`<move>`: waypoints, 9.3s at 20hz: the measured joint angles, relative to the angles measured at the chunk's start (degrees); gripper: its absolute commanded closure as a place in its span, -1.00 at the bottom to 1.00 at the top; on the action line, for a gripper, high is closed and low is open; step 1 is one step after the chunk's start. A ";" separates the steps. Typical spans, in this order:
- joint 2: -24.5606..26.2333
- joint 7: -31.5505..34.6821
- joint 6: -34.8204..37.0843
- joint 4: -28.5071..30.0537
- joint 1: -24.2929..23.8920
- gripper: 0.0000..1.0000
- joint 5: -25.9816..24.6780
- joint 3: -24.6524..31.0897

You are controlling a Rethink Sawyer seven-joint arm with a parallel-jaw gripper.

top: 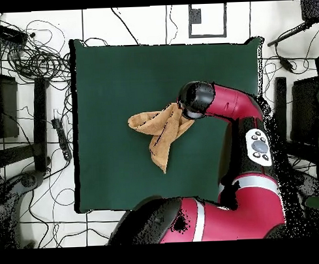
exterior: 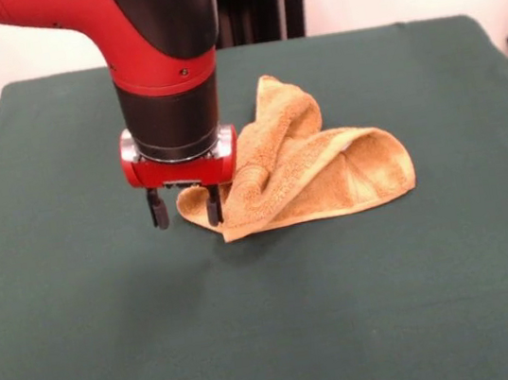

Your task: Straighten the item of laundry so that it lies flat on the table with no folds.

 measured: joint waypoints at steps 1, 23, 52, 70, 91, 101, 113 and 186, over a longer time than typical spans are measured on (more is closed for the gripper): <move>0.04 0.00 -0.05 0.01 0.00 -1.00 -0.01 0.02; 3.50 0.00 -4.20 -0.02 -0.87 -1.00 0.00 0.25; 4.41 0.00 -4.20 -0.84 -0.47 -1.00 0.01 0.27; 4.42 0.00 -4.20 -1.37 0.32 -1.00 0.01 0.25; -2.94 0.00 -6.64 6.78 -0.88 -1.00 -1.68 0.23; -4.08 0.00 -9.03 7.95 -1.36 -1.00 -1.93 0.24; -4.03 0.00 -10.62 8.52 -1.36 -1.00 -1.93 0.26; -3.60 0.01 -24.62 12.78 9.84 -1.00 -1.87 -4.50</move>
